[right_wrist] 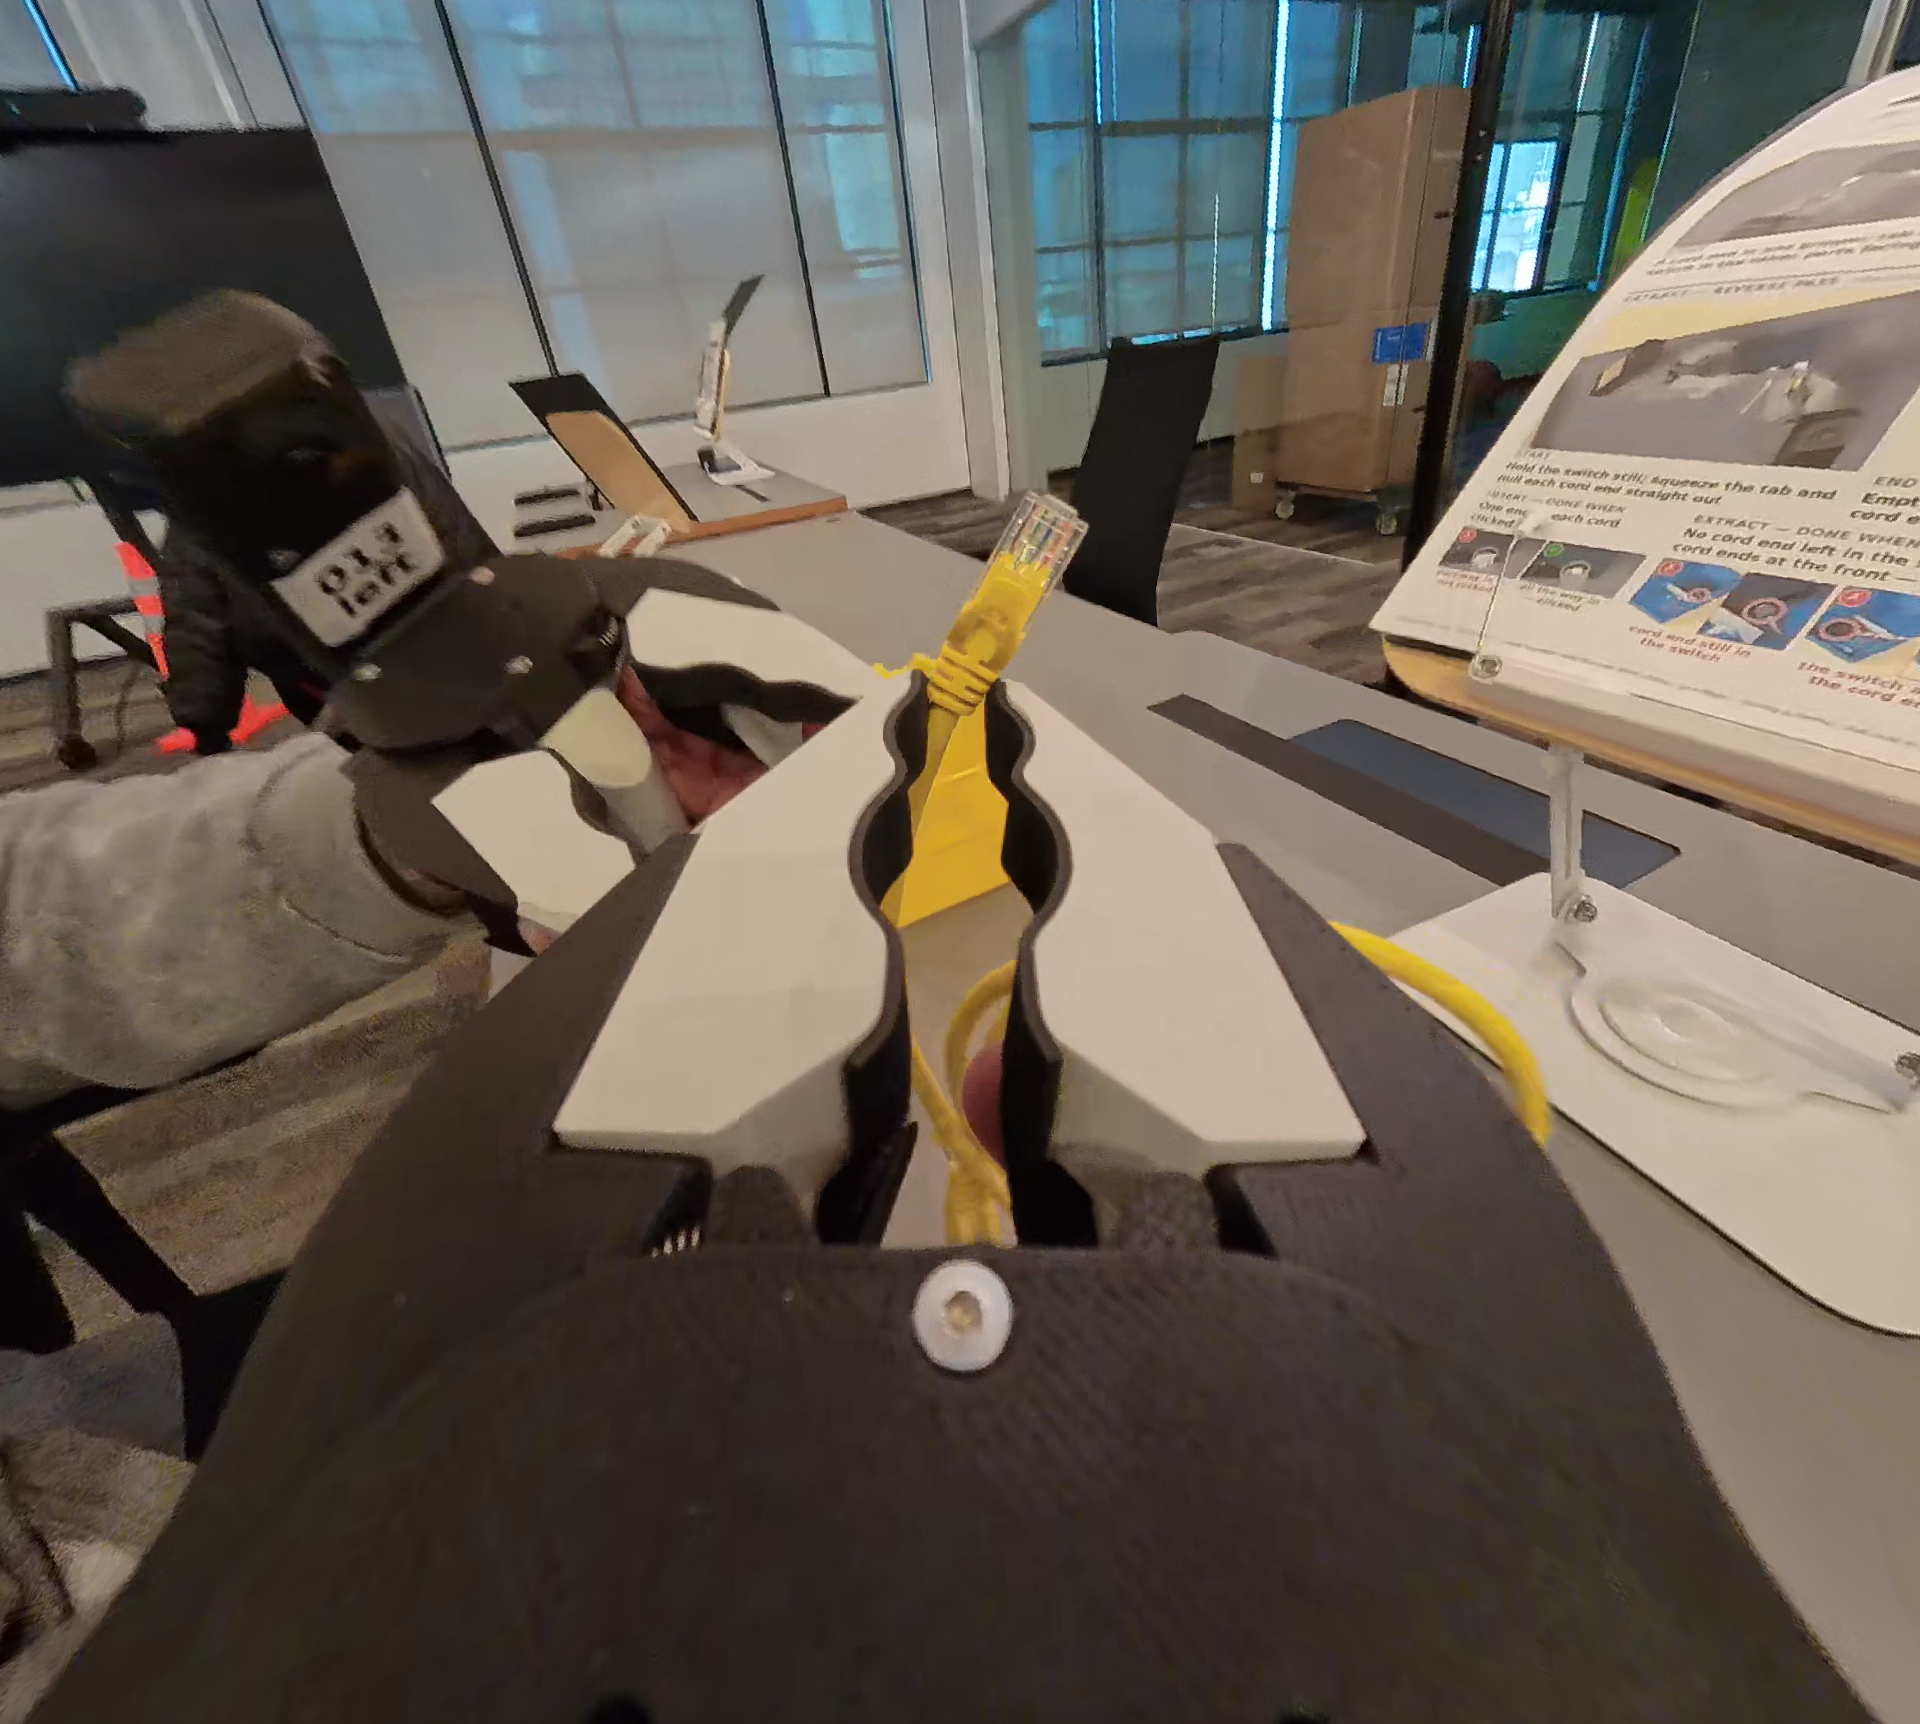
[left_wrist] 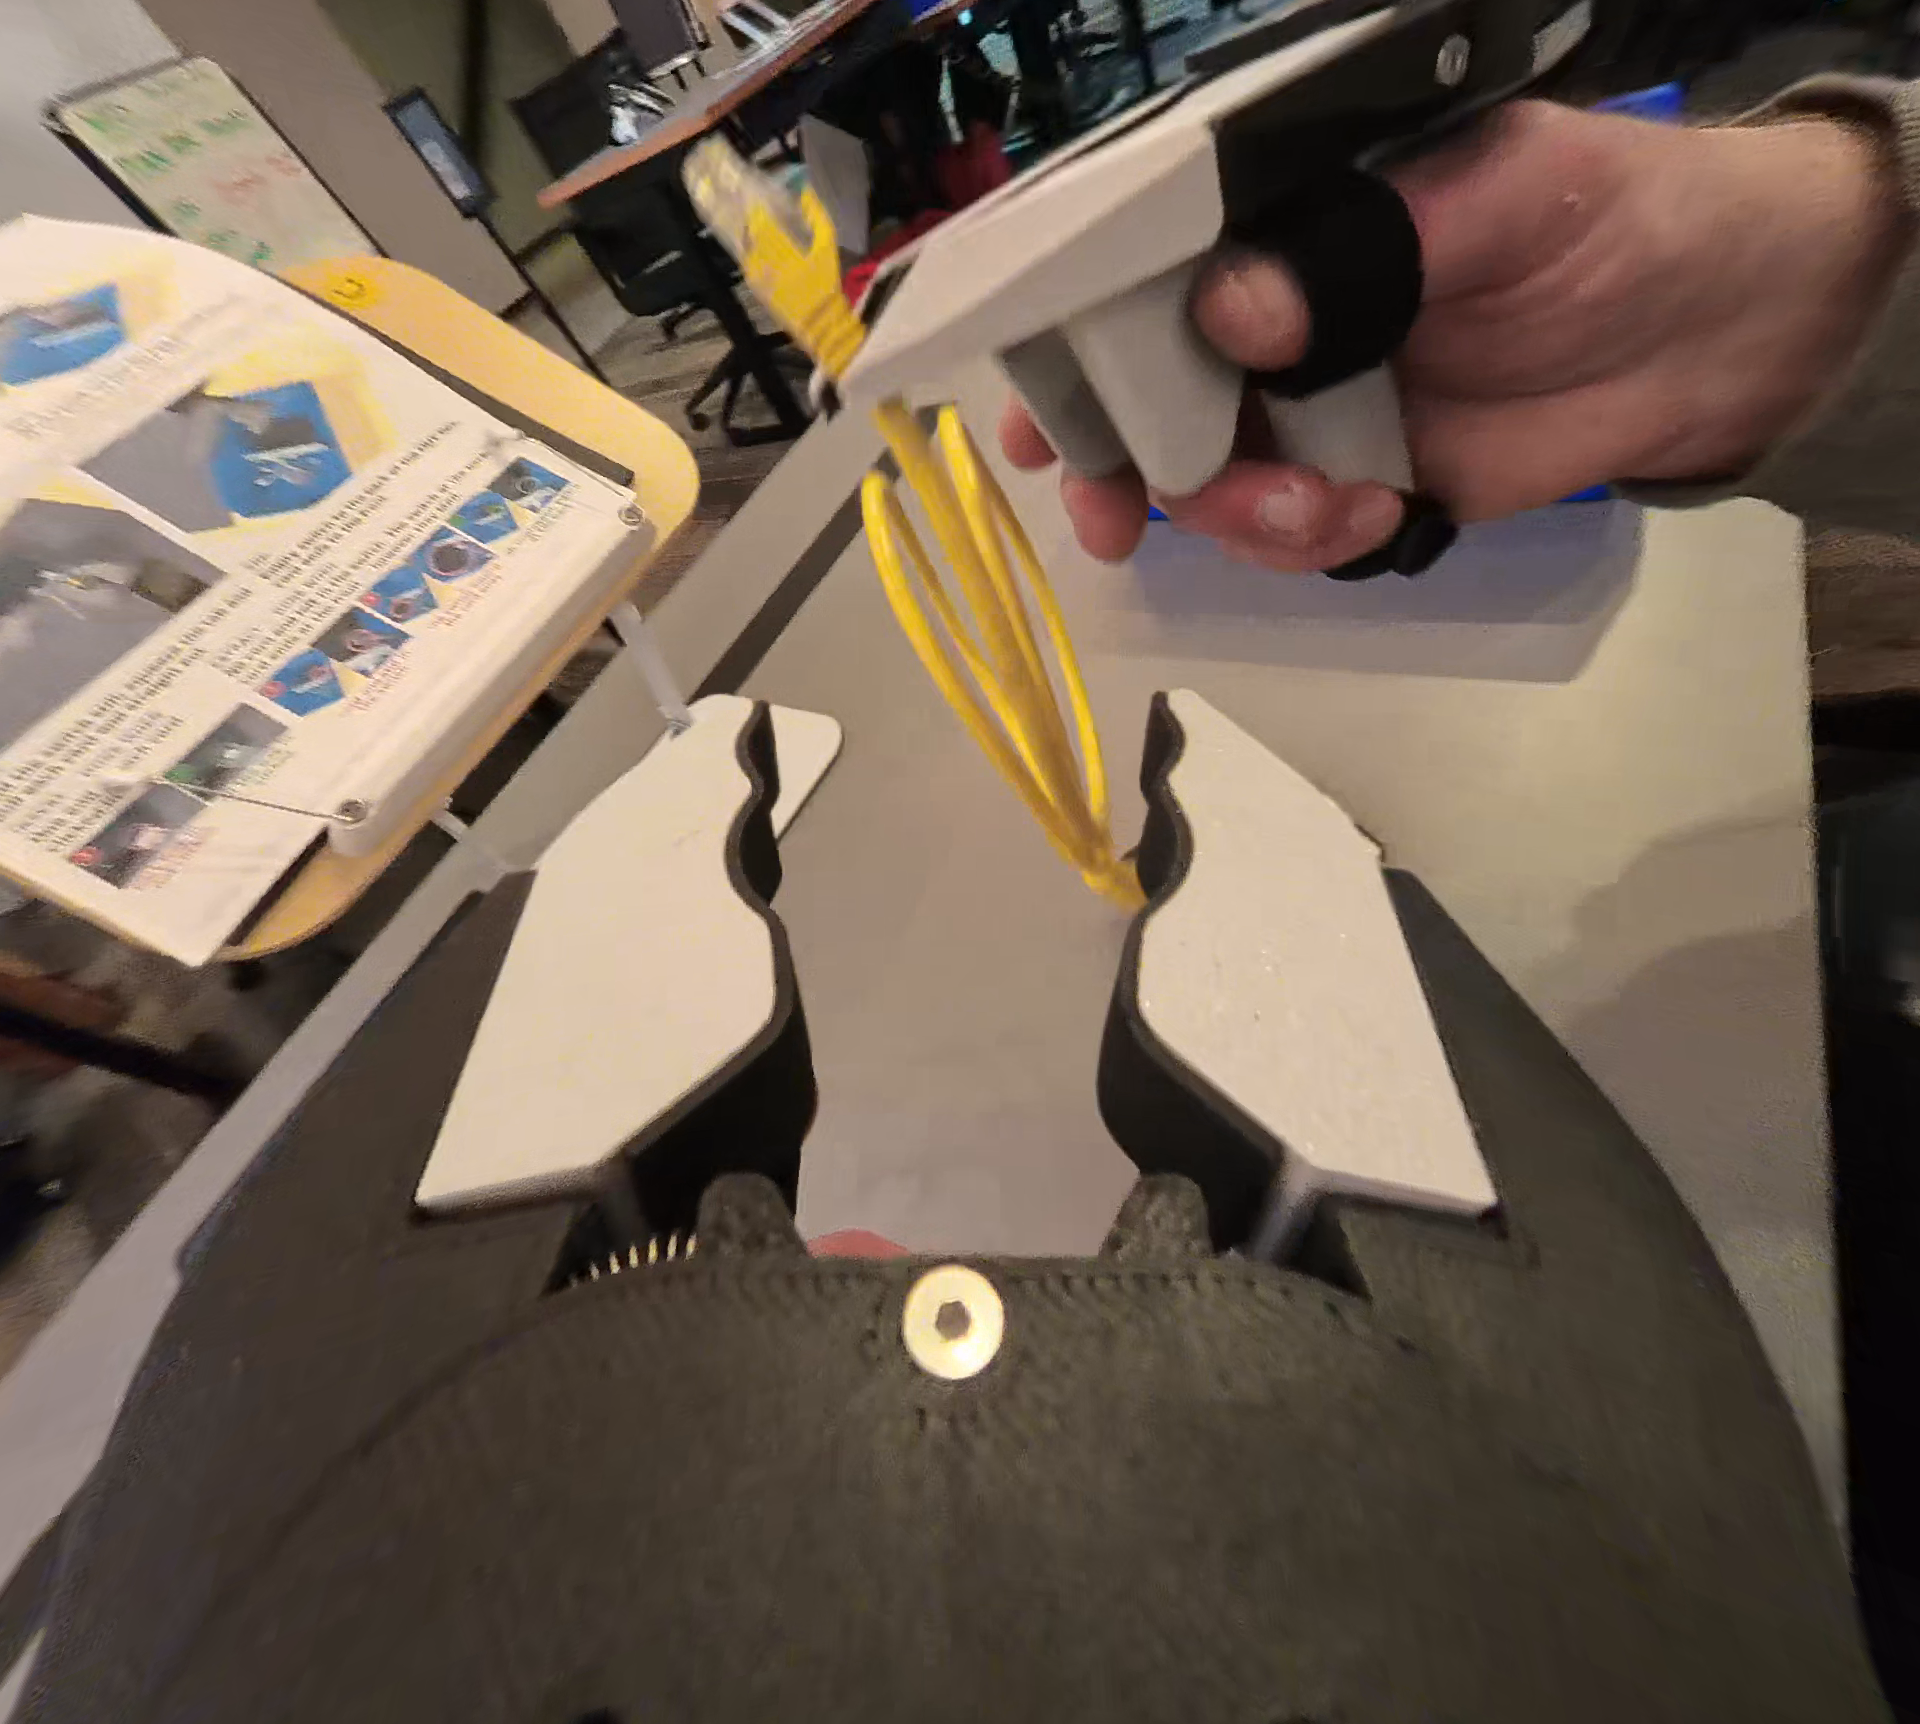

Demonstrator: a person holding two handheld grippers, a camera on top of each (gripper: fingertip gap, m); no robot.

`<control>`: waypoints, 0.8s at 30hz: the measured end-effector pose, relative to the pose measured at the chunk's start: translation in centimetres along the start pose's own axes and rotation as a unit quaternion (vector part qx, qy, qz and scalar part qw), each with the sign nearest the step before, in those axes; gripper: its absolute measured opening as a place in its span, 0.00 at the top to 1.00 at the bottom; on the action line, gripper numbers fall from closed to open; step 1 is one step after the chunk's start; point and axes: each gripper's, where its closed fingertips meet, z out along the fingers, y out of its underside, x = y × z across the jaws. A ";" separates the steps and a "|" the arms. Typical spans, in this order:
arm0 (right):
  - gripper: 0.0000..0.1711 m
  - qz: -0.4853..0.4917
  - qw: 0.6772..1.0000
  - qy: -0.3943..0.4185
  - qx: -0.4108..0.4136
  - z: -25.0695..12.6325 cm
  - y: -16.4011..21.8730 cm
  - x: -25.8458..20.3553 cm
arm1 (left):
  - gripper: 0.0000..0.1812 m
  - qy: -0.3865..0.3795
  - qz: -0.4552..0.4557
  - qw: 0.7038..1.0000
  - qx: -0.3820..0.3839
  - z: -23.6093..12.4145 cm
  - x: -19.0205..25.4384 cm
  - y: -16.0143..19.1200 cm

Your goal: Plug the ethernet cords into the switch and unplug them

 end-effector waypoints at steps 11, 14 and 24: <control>0.96 -0.026 0.999 -0.020 -0.043 1.9 2.9 -2.9 | 0.94 -0.013 -0.018 1.000 0.014 0.4 0.1 0.0; 0.96 -0.026 0.998 -0.031 -0.052 1.8 3.1 -3.1 | 0.96 -0.001 -0.033 0.999 0.016 0.2 0.0 0.2; 0.81 -0.101 0.983 -0.110 -0.109 -0.3 3.2 -4.2 | 0.97 0.205 -0.113 0.972 -0.008 -1.8 2.4 1.0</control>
